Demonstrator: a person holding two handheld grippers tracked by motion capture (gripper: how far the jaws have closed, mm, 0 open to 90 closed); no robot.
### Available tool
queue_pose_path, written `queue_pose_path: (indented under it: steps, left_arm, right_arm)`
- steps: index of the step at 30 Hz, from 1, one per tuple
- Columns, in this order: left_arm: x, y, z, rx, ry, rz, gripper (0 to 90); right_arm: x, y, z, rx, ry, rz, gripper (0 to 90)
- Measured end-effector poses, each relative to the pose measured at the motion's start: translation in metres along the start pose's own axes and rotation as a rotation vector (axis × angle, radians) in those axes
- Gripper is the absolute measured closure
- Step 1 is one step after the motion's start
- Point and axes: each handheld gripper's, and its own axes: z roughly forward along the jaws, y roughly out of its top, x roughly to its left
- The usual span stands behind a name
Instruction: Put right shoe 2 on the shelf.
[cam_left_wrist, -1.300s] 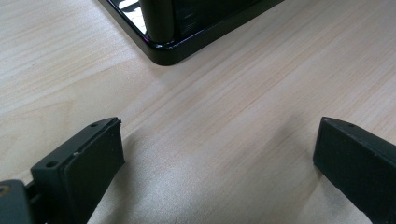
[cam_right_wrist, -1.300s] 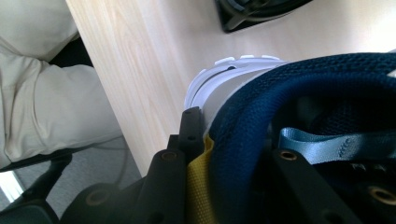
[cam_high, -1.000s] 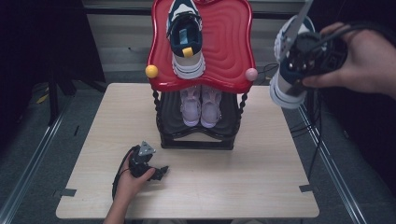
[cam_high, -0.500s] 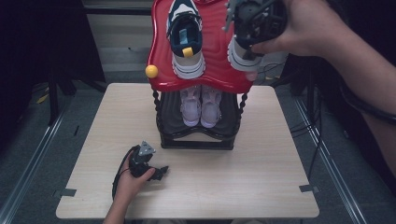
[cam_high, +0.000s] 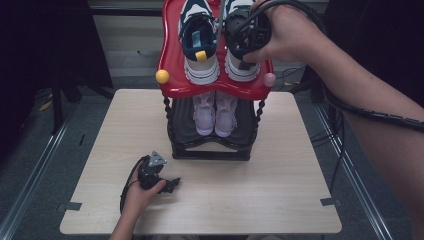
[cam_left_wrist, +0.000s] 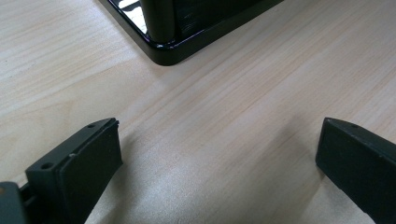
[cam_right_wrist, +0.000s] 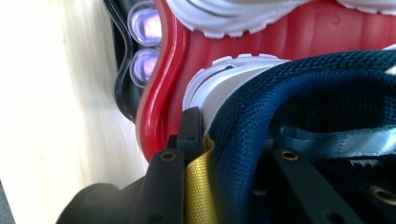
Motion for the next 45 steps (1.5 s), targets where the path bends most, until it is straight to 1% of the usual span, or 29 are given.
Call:
queue_pose_path:
  steps: [2, 4, 7, 9, 11, 12, 13, 14, 16, 18, 19, 20, 23, 24, 25, 27, 29, 30, 31, 32, 33, 34, 36, 37, 38, 40, 42, 44, 45]
  left_arm:
    - [0.0, 0.0, 0.0, -0.004, -0.003, 0.001, 0.0]
    - [0.0, 0.0, 0.0, -0.002, -0.004, 0.003, 0.0]
    - [0.001, 0.0, 0.0, -0.002, -0.005, 0.004, 0.0]
    - [0.001, 0.0, 0.0, -0.003, -0.005, 0.004, 0.0]
    - [0.001, 0.0, 0.0, -0.003, -0.006, 0.005, 0.0]
    - [0.001, 0.0, 0.0, -0.003, -0.006, 0.005, 0.0]
    - [0.001, 0.0, 0.0, -0.002, -0.006, 0.005, 0.0]
    - [0.001, 0.0, 0.0, -0.002, -0.006, 0.006, 0.0]
    - [0.001, 0.0, 0.0, -0.002, -0.004, 0.011, 0.0]
    - [0.001, 0.0, 0.0, -0.002, -0.004, 0.01, 0.0]
    - [0.001, 0.0, 0.0, -0.002, -0.006, 0.006, 0.0]
    - [0.001, 0.0, 0.0, -0.002, -0.007, 0.006, 0.0]
    - [0.001, 0.0, 0.0, 0.0, -0.005, 0.007, 0.0]
    - [0.001, 0.0, 0.0, 0.0, -0.006, 0.007, 0.0]
    - [0.001, 0.0, 0.0, 0.0, -0.006, 0.007, 0.0]
    - [0.001, 0.0, 0.0, 0.0, -0.006, 0.007, 0.0]
    - [0.001, 0.0, 0.0, 0.0, -0.005, 0.008, 0.0]
    - [0.001, 0.0, 0.0, -0.001, -0.007, 0.008, 0.0]
    - [0.001, 0.0, 0.0, -0.001, -0.007, 0.008, 0.0]
    - [0.002, 0.0, 0.0, 0.0, -0.007, 0.009, 0.0]
    - [0.002, 0.0, 0.0, 0.001, -0.005, 0.01, 0.0]
    - [0.002, 0.0, 0.0, 0.001, -0.006, 0.009, 0.0]
    - [0.002, 0.0, 0.0, 0.0, -0.006, 0.009, 0.0]
    - [0.002, 0.0, 0.0, 0.0, -0.006, 0.009, 0.0]
    - [0.002, 0.0, 0.0, 0.0, -0.006, 0.009, 0.0]
    - [0.002, 0.0, 0.0, 0.0, -0.006, 0.009, 0.0]
    - [0.002, 0.0, 0.0, 0.0, -0.006, 0.01, 0.0]
    - [0.002, 0.0, 0.0, -0.001, -0.007, 0.009, 0.0]
    - [0.002, 0.0, 0.0, 0.0, -0.006, 0.01, 0.0]
  right_arm:
    - [0.0, 0.002, 0.003, 0.005, -0.002, -0.011, 73.4]
    - [0.0, 0.003, 0.004, -0.002, 0.002, 0.007, 73.0]
    - [-0.001, 0.004, 0.007, -0.022, 0.015, 0.007, 72.9]
    - [0.0, 0.005, 0.008, -0.012, 0.02, 0.009, 72.4]
    - [0.0, 0.006, 0.009, -0.015, 0.022, 0.007, 72.3]
    - [-0.001, 0.006, 0.01, -0.017, 0.02, -0.01, 72.2]
    - [-0.001, 0.005, 0.01, -0.025, 0.019, -0.007, 72.2]
    - [0.0, 0.005, 0.01, -0.021, 0.025, 0.011, 72.2]
    - [-0.002, 0.004, 0.01, -0.036, 0.025, 0.0, 72.1]
    - [-0.003, 0.003, 0.01, -0.038, 0.027, -0.001, 72.0]
    - [-0.002, 0.003, 0.011, -0.041, 0.026, 0.014, 72.1]
    - [-0.002, 0.003, 0.011, -0.052, 0.021, 0.01, 72.0]
    - [-0.004, 0.002, 0.012, -0.057, 0.021, -0.001, 71.5]
    - [-0.004, 0.001, 0.012, -0.063, 0.027, 0.017, 71.1]
    - [-0.005, 0.001, 0.012, -0.065, 0.026, 0.01, 70.3]
    - [-0.005, 0.0, 0.01, -0.065, 0.019, 0.022, 67.9]
    - [-0.006, -0.001, 0.01, -0.065, 0.025, 0.013, 67.5]
    - [-0.005, 0.0, 0.01, -0.067, 0.026, 0.02, 65.8]
    - [-0.005, 0.0, 0.011, -0.071, 0.02, 0.023, 61.8]
    - [-0.006, 0.0, 0.01, -0.07, 0.02, 0.028, 61.3]
    - [-0.006, 0.0, 0.01, -0.076, 0.022, 0.025, 58.6]
    - [-0.006, 0.0, 0.009, -0.08, 0.026, 0.031, 55.8]
    - [-0.005, -0.001, 0.007, -0.092, 0.036, 0.049, 53.9]
    - [-0.005, -0.002, 0.006, -0.096, 0.038, 0.058, 49.8]
    - [-0.006, -0.002, 0.004, -0.1, 0.04, 0.07, 44.9]
    - [-0.007, -0.004, 0.002, -0.115, 0.069, 0.108, 41.3]
    - [-0.008, -0.005, -0.001, -0.126, 0.079, 0.129, 35.3]
    - [-0.009, -0.007, -0.004, -0.135, 0.096, 0.176, 29.9]
    - [-0.01, -0.008, -0.006, -0.133, 0.11, 0.185, 25.4]
